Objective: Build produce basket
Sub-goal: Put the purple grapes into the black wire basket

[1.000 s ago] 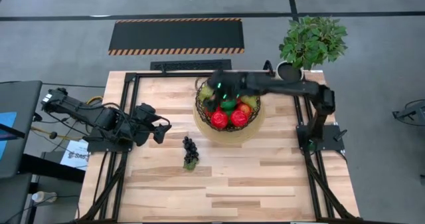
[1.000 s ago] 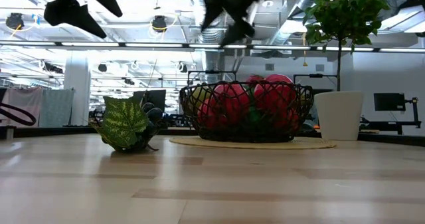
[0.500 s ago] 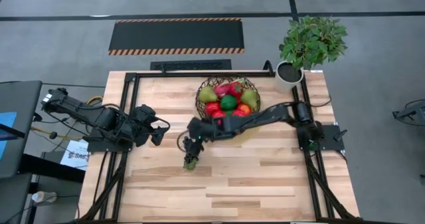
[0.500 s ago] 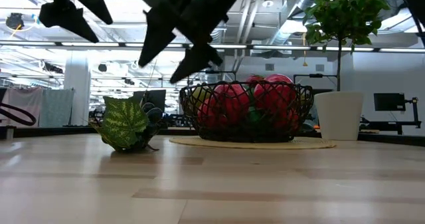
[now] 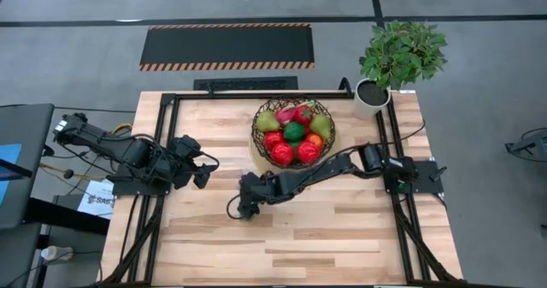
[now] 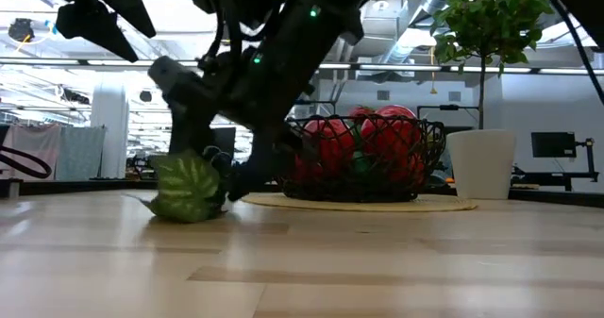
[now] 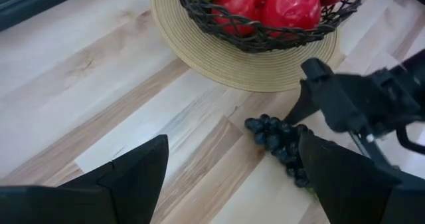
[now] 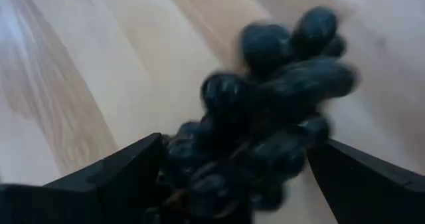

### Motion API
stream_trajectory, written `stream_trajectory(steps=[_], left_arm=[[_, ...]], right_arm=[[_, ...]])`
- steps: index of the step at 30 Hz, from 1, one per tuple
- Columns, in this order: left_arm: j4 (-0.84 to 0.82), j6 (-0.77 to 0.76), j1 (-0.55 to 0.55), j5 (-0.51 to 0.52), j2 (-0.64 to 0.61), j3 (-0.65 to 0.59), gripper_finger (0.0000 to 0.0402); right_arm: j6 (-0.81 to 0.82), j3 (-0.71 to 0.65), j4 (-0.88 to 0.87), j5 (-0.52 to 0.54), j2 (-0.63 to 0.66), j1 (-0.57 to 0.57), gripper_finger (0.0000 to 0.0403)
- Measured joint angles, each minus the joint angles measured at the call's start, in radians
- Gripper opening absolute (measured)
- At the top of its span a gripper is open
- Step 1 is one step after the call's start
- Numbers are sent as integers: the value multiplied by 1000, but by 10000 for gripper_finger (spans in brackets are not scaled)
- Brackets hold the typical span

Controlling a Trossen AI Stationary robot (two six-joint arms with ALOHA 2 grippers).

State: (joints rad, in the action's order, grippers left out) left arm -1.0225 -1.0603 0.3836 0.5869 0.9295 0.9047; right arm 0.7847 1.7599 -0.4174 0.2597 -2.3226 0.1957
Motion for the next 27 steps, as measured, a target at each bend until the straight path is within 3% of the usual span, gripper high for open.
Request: stream_trajectory(steps=[6, 14, 27], left_arm=[[0, 0, 0, 0, 0, 0, 324], [1, -22, 0, 0, 0, 0, 324], [2, -35, 0, -1, 0, 0, 324]], right_arm=[[39, 0, -23, 7, -6, 25, 366], [52, 16, -55, -11, -1, 25, 279], [-167, 305, -276, -16, -1, -6, 182]])
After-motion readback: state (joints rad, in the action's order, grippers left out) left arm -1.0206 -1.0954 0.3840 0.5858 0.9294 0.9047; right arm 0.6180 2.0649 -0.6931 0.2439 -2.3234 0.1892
